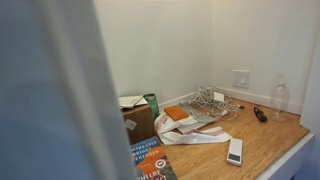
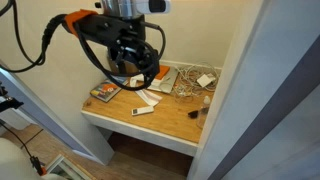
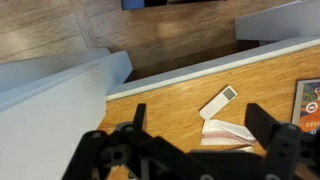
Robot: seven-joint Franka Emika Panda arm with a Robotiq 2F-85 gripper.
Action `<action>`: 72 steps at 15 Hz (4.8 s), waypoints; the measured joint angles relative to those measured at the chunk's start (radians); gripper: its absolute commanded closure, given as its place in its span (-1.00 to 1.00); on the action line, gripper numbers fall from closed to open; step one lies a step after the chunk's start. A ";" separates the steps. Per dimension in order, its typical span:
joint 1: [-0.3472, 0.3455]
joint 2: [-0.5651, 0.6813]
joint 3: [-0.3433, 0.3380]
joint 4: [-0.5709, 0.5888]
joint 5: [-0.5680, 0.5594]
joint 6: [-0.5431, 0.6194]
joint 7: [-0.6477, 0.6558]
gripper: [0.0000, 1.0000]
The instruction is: Move the book to the right
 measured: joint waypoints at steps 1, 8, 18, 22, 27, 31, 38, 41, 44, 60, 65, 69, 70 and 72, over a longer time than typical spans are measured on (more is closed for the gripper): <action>0.000 0.000 0.000 0.000 0.000 0.000 0.000 -1.00; 0.000 0.000 0.000 0.000 0.000 0.000 0.000 -1.00; 0.024 0.000 0.031 -0.005 0.006 0.000 0.001 -1.00; 0.139 0.010 0.174 -0.026 0.057 0.001 0.058 -1.00; 0.284 0.068 0.354 -0.017 0.080 0.159 0.116 -1.00; 0.338 0.117 0.378 -0.017 0.088 0.281 0.097 -1.00; 0.337 0.115 0.371 -0.018 0.087 0.282 0.078 -1.00; 0.351 0.158 0.328 -0.016 0.094 0.369 -0.089 -1.00; 0.363 0.253 0.277 0.005 0.129 0.470 -0.273 -1.00; 0.386 0.759 0.367 0.181 0.531 0.780 -1.232 0.98; 0.317 0.866 0.451 0.241 0.716 0.819 -1.462 0.98; 0.304 0.887 0.460 0.258 0.725 0.819 -1.478 1.00; 0.304 0.887 0.461 0.259 0.726 0.819 -1.478 1.00; 0.304 0.889 0.462 0.259 0.717 0.822 -1.474 1.00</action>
